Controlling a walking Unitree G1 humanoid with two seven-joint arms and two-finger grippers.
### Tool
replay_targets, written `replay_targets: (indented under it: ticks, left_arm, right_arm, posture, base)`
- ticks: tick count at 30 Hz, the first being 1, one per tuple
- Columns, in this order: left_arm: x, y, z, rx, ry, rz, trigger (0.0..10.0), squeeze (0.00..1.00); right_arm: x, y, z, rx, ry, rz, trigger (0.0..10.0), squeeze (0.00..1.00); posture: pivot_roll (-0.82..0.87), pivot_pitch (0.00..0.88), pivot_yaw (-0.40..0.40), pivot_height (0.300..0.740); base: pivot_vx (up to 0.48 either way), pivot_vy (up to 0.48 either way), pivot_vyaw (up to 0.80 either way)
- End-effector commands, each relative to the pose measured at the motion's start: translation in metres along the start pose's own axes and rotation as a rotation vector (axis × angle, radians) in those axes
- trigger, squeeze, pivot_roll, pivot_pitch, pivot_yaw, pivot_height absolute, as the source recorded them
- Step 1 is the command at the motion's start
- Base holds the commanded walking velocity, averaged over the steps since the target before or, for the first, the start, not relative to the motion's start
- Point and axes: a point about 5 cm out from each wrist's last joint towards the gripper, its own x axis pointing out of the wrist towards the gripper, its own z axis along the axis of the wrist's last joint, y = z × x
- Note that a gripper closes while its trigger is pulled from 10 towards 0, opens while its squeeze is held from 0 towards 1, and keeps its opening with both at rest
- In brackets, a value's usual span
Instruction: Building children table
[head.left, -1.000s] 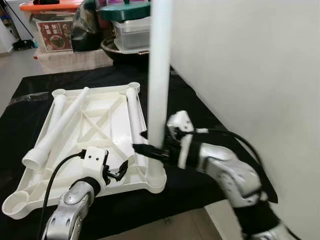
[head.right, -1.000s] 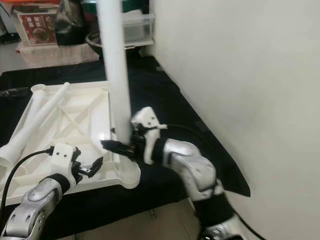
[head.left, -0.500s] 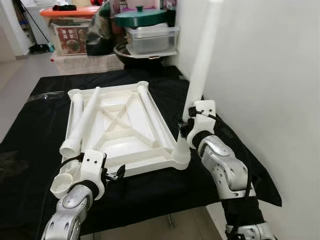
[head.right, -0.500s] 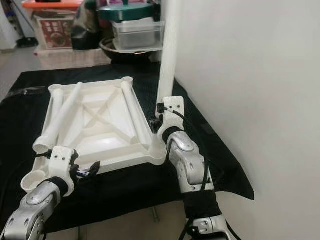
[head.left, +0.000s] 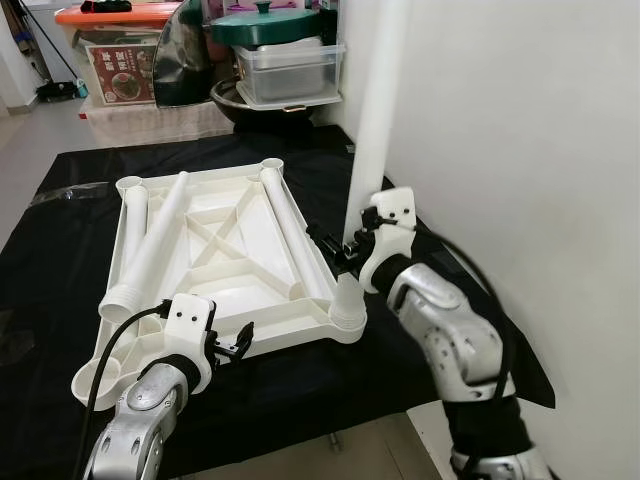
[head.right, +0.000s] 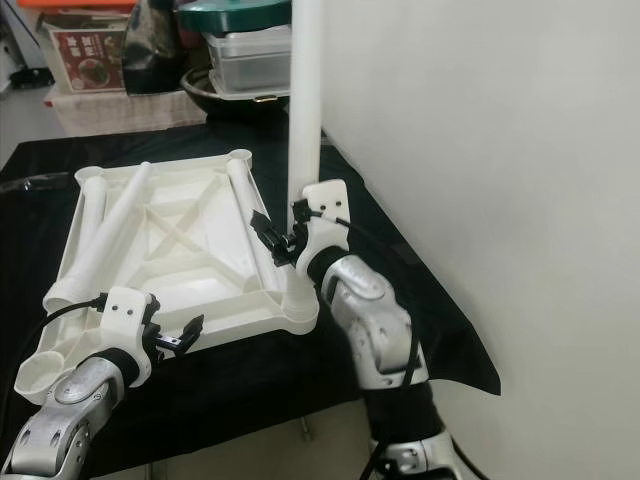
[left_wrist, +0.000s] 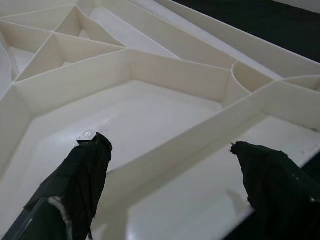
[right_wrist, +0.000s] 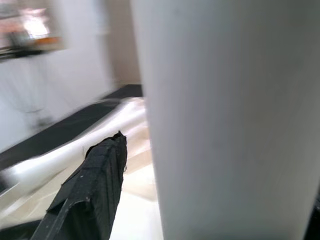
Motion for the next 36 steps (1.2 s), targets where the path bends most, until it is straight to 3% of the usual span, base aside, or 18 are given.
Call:
replay_targets:
  ticks: [1, 4, 5, 6, 7, 10, 14, 16, 19, 21, 23, 24, 26, 27, 30, 31, 32, 36]
  left_arm:
    - [0.000, 0.000, -0.005, -0.005, 0.020, -0.002, 10.0, 0.00]
    - [0.000, -0.002, -0.004, -0.001, 0.017, -0.008, 10.0, 0.00]
    - [0.000, -0.002, -0.004, -0.001, 0.017, -0.008, 10.0, 0.00]
    - [0.000, 0.000, -0.004, -0.001, 0.017, -0.001, 10.0, 0.00]
    - [-0.001, 0.001, -0.004, -0.001, 0.016, 0.007, 10.0, 0.00]
    - [-0.003, 0.002, -0.004, -0.004, 0.015, 0.010, 10.0, 0.00]
    - [-0.006, 0.003, -0.007, 0.000, 0.027, 0.014, 10.0, 0.00]
    - [-0.006, 0.003, -0.007, 0.002, 0.029, 0.012, 10.0, 0.00]
    - [-0.005, 0.003, -0.007, 0.003, 0.028, 0.010, 10.0, 0.00]
    - [-0.004, 0.002, -0.006, 0.003, 0.026, 0.007, 10.0, 0.00]
    - [-0.004, 0.002, -0.006, 0.003, 0.026, 0.007, 10.0, 0.00]
    - [-0.003, 0.001, -0.006, 0.001, 0.024, 0.000, 10.0, 0.00]
    - [-0.002, 0.000, -0.006, 0.000, 0.023, -0.004, 10.0, 0.00]
    - [-0.001, -0.002, -0.006, 0.002, 0.023, -0.015, 10.0, 0.00]
    - [0.000, -0.003, -0.005, 0.008, 0.023, -0.025, 10.0, 0.00]
    - [0.001, -0.001, -0.004, 0.010, 0.019, -0.021, 10.0, 0.00]
    - [0.001, -0.001, -0.004, 0.010, 0.019, -0.021, 10.0, 0.00]
    - [0.001, 0.003, -0.002, 0.009, 0.015, -0.009, 10.0, 0.00]
  right_arm:
    - [0.001, 0.021, 0.000, 0.008, 0.004, 0.235, 10.0, 0.00]
    - [-0.012, 0.033, -0.024, -0.064, 0.116, 0.474, 10.0, 0.00]
    - [-0.012, 0.033, -0.024, -0.064, 0.116, 0.474, 10.0, 0.00]
    - [-0.008, 0.028, -0.032, -0.046, 0.132, 0.417, 1.6, 0.00]
    - [-0.001, 0.019, -0.041, -0.014, 0.154, 0.320, 0.0, 0.00]
    - [0.002, 0.012, -0.044, 0.006, 0.156, 0.257, 0.0, 0.00]
    - [0.003, -0.048, -0.052, 0.072, 0.190, -0.386, 0.0, 0.00]
    - [-0.007, -0.061, -0.053, 0.079, 0.190, -0.539, 0.0, 0.00]
    - [-0.014, -0.064, -0.053, 0.086, 0.173, -0.619, 0.0, 0.00]
    - [-0.018, -0.049, -0.052, 0.098, 0.146, -0.655, 0.0, 0.00]
    - [-0.018, -0.049, -0.052, 0.098, 0.146, -0.655, 0.0, 0.00]
    - [-0.008, -0.027, -0.047, 0.074, 0.104, -0.549, 10.0, 0.00]
    - [-0.003, -0.016, -0.044, 0.050, 0.084, -0.480, 10.0, 0.00]
    - [0.001, -0.005, -0.038, 0.054, 0.031, -0.399, 10.0, 1.00]
    - [0.008, 0.006, -0.031, 0.083, -0.014, -0.290, 10.0, 1.00]
    - [0.012, 0.010, -0.025, 0.101, -0.018, -0.182, 10.0, 0.00]
    - [0.012, 0.010, -0.025, 0.101, -0.018, -0.182, 10.0, 0.00]
    - [0.011, 0.022, -0.006, 0.099, -0.045, 0.093, 10.0, 0.00]
  posture:
    - [0.05, 0.000, -0.049, 0.740]
    - [0.06, 0.000, -0.059, 0.740]
    - [0.06, 0.000, -0.059, 0.740]
    - [0.06, 0.000, -0.060, 0.740]
    - [0.07, 0.000, -0.065, 0.740]
    - [0.07, 0.000, -0.065, 0.740]
    - [0.07, 0.000, -0.058, 0.740]
    - [0.07, 0.000, -0.058, 0.740]
    - [0.07, 0.000, -0.057, 0.740]
    - [0.06, 0.000, -0.053, 0.740]
    - [0.06, 0.000, -0.053, 0.740]
    - [0.05, 0.000, -0.042, 0.740]
    - [0.05, 0.000, -0.042, 0.740]
    - [0.05, 0.000, -0.037, 0.740]
    - [0.06, 0.000, -0.039, 0.740]
    - [0.06, 0.000, -0.043, 0.740]
    - [0.06, 0.000, -0.043, 0.740]
    - [0.06, 0.000, -0.050, 0.740]
  base:
    - [0.000, 0.000, 0.00]
    - [0.000, 0.000, 0.00]
    - [0.000, 0.000, 0.00]
    - [0.000, 0.000, 0.00]
    - [0.000, 0.000, 0.00]
    - [0.000, 0.000, 0.00]
    - [0.000, 0.000, 0.00]
    - [0.000, 0.000, 0.00]
    - [0.000, 0.000, 0.00]
    - [0.000, 0.000, 0.00]
    - [0.000, 0.000, 0.00]
    - [0.000, 0.000, 0.00]
    - [0.000, 0.000, 0.00]
    - [0.000, 0.000, 0.00]
    - [0.000, 0.000, 0.00]
    - [0.000, 0.000, 0.00]
    - [0.000, 0.000, 0.00]
    - [0.000, 0.000, 0.00]
